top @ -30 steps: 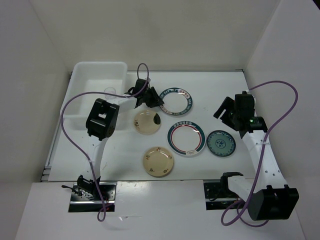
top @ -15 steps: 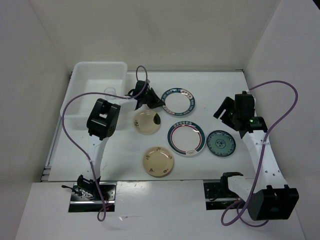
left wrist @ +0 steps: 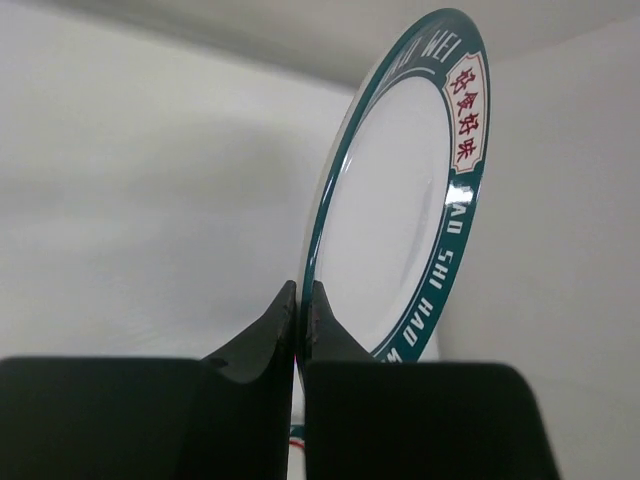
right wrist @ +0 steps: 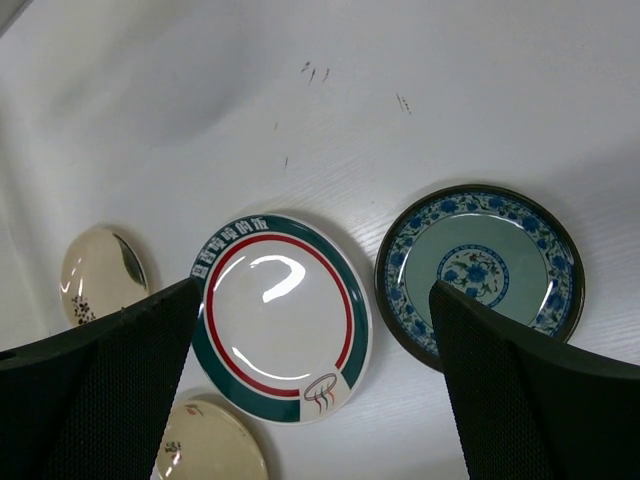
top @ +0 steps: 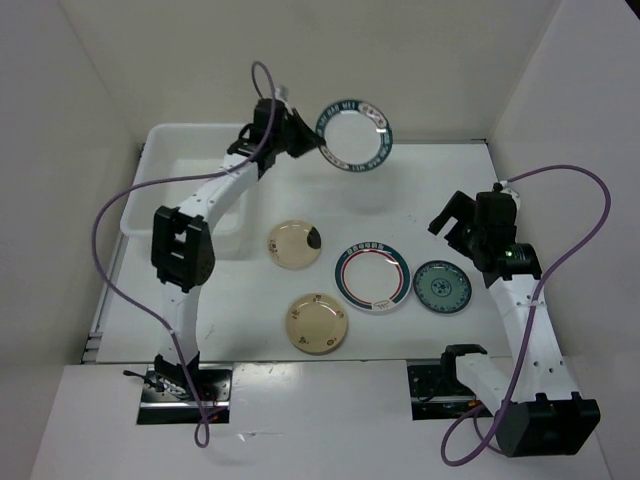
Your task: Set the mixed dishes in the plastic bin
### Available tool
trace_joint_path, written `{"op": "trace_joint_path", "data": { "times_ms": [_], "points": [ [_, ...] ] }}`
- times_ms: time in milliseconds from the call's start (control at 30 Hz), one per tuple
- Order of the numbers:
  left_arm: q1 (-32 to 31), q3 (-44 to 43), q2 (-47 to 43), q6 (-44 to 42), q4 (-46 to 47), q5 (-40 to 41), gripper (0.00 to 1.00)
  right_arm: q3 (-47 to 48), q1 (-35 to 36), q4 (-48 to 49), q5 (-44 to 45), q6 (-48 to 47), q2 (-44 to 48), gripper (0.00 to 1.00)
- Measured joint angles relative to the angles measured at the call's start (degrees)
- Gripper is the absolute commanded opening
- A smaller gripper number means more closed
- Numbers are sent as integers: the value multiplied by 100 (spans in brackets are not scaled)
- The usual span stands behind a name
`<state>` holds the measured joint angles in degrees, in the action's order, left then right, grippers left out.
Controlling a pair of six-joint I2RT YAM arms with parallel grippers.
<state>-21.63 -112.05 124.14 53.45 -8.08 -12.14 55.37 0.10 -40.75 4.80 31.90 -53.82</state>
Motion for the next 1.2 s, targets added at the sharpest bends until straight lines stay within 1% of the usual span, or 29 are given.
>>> {"op": "trace_joint_path", "data": {
  "times_ms": [100, 200, 333, 433, 500, 567, 700, 800, 933, 1200],
  "points": [
    [249, -210, -804, -238, -160, 348, 0, -2, 0, 2, 24, 2, 33, 100],
    [706, -170, -1709, -492, -328, 970, 0, -2, 0, 2, 37, 2, 39, 100],
    [1714, 588, -2900, -660, -348, 1609, 0, -11, 0, 4, 35, 0, 39, 100],
    [2592, 1335, -3462, -706, -442, 2024, 0, -31, 0, 4, 31, 0, 37, 100],
    [2970, 1716, -3582, -802, -610, 2337, 0, -33, 0, 4, 31, 2, 33, 100],
    [3136, 2074, -3587, -946, -750, 2686, 0, -33, 0, 4, 31, 2, 24, 100],
    [3080, 2669, -3532, -1241, -1193, 3163, 0, -33, 0, 4, 28, 2, -22, 100],
    [3042, 2946, -3473, -1427, -1344, 3421, 0, -33, 0, 4, 28, 2, -44, 100],
    [3167, 3254, -3445, -1425, -1220, 3639, 0, -33, 0, 4, 28, 2, -44, 100],
    [3469, 3427, -3156, -1425, -951, 3866, 0, -33, 0, 4, 28, 0, -44, 100]
  ]
}}
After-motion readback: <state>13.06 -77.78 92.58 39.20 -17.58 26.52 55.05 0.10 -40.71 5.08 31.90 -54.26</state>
